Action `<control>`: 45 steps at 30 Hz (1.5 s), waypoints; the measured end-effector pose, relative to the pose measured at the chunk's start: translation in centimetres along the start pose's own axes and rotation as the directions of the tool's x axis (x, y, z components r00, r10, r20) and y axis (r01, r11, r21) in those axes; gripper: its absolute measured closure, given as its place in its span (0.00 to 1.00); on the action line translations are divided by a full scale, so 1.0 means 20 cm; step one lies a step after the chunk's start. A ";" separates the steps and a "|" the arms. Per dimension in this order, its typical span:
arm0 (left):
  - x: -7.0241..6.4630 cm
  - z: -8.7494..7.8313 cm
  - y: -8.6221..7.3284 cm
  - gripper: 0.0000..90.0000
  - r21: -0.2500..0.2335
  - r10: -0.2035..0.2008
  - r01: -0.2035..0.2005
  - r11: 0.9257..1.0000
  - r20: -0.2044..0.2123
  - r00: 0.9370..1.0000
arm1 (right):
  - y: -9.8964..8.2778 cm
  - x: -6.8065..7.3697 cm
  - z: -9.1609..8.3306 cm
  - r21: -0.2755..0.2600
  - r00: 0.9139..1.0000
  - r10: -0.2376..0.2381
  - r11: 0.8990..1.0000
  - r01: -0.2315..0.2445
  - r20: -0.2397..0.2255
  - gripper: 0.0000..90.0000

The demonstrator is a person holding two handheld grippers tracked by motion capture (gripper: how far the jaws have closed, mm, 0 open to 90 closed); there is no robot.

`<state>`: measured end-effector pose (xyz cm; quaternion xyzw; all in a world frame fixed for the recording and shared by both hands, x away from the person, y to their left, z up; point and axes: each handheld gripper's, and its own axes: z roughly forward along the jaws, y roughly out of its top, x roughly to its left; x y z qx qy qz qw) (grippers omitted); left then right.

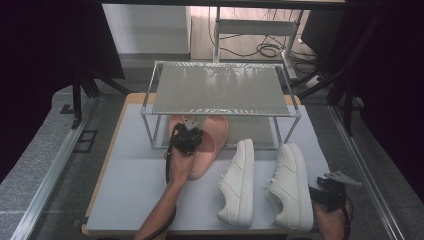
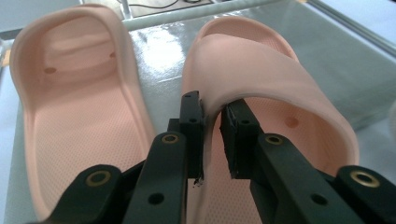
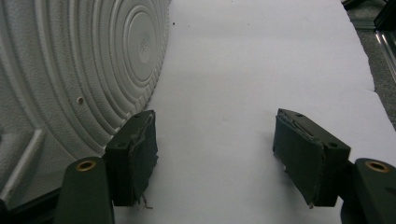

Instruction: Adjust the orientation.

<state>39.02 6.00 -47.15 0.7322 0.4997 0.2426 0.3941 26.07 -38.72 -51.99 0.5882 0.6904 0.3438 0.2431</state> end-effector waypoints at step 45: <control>0.02 -0.46 -0.53 0.98 0.140 0.084 -0.123 0.983 0.254 0.964 | 0.00 0.00 0.00 0.001 1.000 0.001 1.000 -0.001 0.001 0.34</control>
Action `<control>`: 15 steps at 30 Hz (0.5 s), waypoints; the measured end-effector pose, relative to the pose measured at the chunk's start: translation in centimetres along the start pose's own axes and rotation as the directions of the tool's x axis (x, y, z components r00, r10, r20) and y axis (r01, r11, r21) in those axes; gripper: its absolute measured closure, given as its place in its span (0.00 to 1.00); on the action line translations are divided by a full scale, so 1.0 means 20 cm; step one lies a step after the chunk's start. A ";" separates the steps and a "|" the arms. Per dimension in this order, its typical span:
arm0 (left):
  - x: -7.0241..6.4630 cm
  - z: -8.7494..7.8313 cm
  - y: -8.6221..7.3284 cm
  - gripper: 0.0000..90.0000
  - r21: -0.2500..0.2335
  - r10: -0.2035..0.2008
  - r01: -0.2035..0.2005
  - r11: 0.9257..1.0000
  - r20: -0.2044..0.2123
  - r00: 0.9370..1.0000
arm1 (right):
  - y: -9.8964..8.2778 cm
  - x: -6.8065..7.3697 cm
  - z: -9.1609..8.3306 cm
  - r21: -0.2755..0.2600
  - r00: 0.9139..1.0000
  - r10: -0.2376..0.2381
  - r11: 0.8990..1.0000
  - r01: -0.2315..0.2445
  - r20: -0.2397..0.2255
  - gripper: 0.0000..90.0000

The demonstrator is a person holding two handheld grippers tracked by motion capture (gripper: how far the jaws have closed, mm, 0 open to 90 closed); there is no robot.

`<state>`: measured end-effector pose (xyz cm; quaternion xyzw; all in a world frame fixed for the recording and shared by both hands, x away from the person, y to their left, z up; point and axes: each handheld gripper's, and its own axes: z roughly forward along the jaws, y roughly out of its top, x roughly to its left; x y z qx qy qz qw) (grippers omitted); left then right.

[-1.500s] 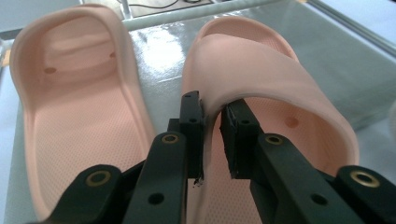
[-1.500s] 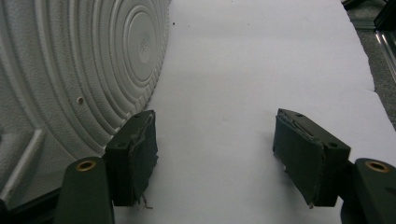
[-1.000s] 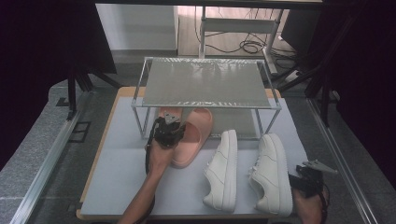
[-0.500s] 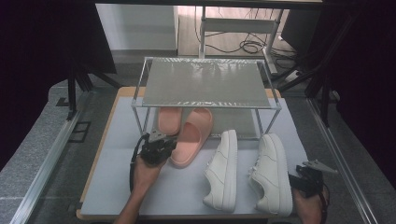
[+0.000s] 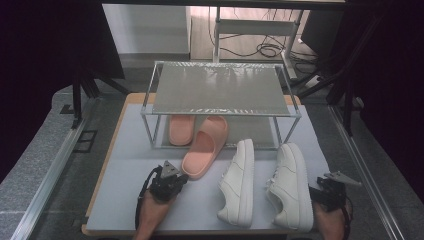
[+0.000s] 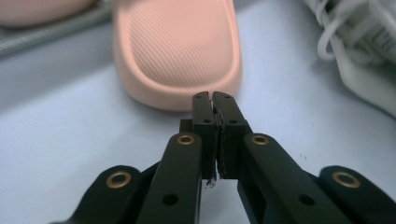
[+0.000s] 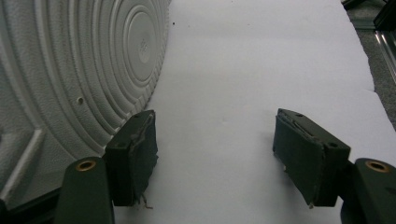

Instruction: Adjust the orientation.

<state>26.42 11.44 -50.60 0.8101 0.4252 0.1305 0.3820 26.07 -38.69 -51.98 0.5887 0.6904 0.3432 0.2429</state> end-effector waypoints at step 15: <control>-0.04 0.12 0.05 0.98 0.024 0.037 -0.037 0.999 -0.008 0.999 | 0.00 0.00 0.00 0.000 1.000 0.000 1.000 0.000 0.000 0.34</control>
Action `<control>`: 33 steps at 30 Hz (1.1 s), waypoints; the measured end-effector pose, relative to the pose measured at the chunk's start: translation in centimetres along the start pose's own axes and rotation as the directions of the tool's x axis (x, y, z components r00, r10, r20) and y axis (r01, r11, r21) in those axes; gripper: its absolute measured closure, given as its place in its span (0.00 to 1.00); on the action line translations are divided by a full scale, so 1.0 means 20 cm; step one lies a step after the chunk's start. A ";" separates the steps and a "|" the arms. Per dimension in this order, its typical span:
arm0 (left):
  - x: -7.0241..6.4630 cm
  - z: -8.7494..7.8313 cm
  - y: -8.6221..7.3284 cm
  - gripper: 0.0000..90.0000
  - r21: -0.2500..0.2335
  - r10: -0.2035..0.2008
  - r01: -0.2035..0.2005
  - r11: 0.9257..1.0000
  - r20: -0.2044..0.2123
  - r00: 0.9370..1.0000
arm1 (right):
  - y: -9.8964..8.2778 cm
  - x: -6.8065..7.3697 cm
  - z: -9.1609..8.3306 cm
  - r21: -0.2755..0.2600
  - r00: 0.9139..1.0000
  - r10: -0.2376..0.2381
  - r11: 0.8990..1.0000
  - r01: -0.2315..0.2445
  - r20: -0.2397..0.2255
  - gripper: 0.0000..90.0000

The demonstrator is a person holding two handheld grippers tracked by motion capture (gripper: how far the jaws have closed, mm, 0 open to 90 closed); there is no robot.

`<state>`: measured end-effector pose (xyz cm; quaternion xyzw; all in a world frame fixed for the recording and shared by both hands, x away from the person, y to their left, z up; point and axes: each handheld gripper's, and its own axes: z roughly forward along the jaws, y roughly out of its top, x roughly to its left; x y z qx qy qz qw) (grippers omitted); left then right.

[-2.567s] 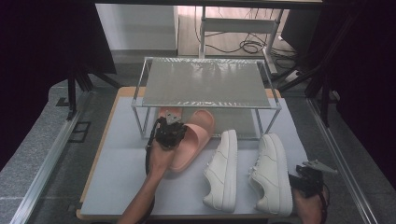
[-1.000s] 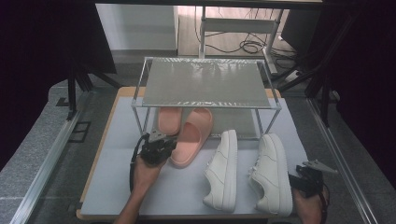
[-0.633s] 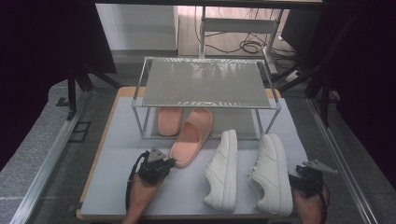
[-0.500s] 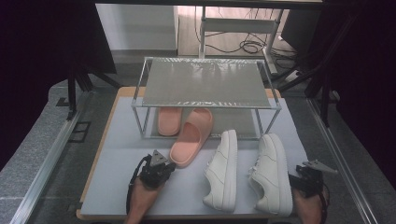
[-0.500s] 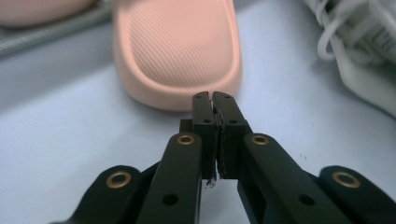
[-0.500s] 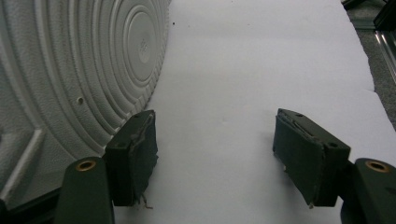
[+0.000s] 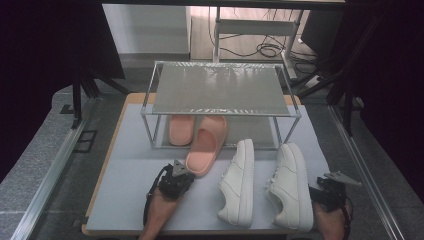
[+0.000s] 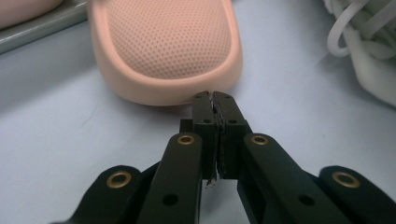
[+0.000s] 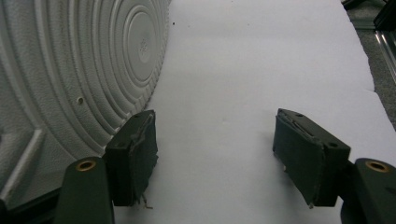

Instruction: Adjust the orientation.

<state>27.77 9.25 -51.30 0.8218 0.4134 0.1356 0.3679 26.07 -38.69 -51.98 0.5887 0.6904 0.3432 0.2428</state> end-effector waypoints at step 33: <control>0.06 0.19 0.24 1.00 -0.068 -0.032 0.033 0.997 0.012 0.999 | 0.00 0.00 0.00 -0.001 1.000 0.001 1.000 -0.001 0.000 0.34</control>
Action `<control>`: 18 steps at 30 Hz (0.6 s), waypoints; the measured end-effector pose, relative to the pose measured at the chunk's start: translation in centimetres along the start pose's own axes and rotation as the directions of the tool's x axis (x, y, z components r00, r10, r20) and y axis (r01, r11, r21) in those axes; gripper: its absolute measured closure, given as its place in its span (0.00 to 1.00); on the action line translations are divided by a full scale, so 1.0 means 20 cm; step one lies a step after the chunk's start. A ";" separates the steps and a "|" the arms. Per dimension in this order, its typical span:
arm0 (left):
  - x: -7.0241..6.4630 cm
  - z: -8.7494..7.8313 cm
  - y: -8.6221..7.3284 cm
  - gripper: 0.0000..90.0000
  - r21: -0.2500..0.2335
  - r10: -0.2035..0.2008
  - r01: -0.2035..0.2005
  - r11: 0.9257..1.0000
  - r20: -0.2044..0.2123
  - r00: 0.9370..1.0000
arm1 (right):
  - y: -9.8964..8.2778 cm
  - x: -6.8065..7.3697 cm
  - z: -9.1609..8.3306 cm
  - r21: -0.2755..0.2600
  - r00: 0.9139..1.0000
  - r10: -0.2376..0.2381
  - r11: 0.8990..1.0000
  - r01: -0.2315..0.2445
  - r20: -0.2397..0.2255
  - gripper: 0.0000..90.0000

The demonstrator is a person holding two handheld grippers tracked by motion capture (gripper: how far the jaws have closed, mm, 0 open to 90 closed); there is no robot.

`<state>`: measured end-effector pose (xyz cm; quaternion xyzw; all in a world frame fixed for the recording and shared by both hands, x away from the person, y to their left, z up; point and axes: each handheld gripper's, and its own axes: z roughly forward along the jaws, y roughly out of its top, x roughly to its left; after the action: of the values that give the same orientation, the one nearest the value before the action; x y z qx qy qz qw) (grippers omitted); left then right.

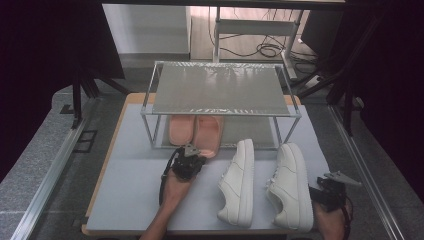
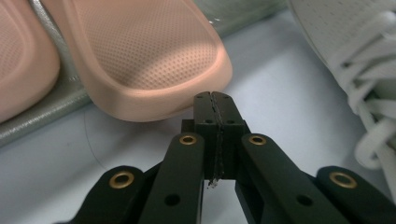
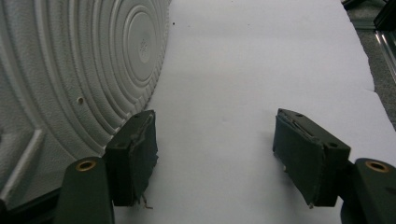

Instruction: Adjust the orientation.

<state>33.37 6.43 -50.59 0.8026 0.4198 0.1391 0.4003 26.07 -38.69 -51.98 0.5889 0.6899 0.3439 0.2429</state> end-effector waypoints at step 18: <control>0.10 0.13 0.09 1.00 0.000 -0.016 0.016 1.000 -0.031 0.999 | 0.00 0.00 0.00 0.000 1.000 0.000 1.000 0.000 0.000 0.34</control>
<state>37.05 6.07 -51.13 0.7969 0.4324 0.1485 0.3948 26.07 -38.69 -51.99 0.5889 0.6899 0.3440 0.2429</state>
